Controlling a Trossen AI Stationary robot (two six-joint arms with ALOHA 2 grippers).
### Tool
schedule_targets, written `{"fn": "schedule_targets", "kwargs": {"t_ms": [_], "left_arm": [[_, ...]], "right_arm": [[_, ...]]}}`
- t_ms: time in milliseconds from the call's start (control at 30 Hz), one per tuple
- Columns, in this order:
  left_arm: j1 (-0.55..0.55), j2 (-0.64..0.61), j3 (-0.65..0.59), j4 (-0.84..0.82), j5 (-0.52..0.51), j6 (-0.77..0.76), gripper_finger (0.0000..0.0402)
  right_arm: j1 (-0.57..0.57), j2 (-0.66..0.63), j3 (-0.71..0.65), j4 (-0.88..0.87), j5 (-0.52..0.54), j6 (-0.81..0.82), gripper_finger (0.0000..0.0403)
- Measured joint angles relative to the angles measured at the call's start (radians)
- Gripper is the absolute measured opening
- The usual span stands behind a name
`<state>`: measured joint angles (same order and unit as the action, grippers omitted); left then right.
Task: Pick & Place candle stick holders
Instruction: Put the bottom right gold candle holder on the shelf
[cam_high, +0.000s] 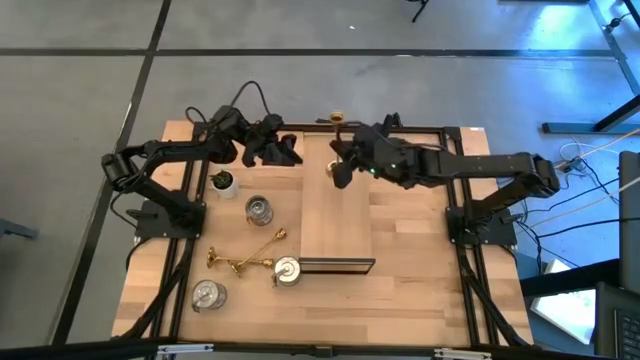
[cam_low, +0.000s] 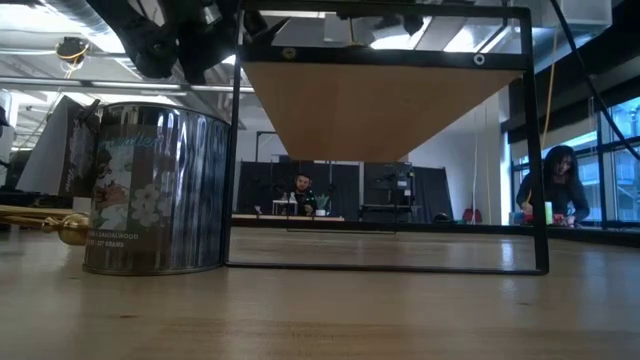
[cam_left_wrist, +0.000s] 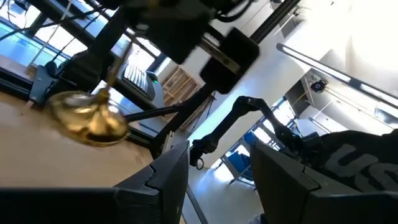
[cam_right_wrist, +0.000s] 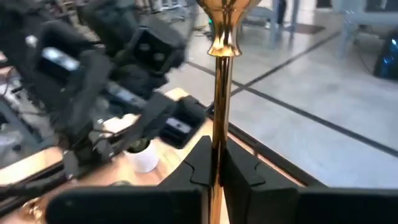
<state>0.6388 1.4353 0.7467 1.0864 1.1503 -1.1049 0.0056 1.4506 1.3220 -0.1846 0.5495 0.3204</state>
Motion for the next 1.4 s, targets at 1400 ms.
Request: {"fn": "schedule_targets", "kwargs": {"t_ms": [1400], "left_arm": [[-0.038, 0.001, -0.001, -0.121, -0.392, 0.263, 0.0166]], "right_arm": [[0.201, -0.293, -0.332, 0.045, -0.134, -0.150, 0.0015]]}}
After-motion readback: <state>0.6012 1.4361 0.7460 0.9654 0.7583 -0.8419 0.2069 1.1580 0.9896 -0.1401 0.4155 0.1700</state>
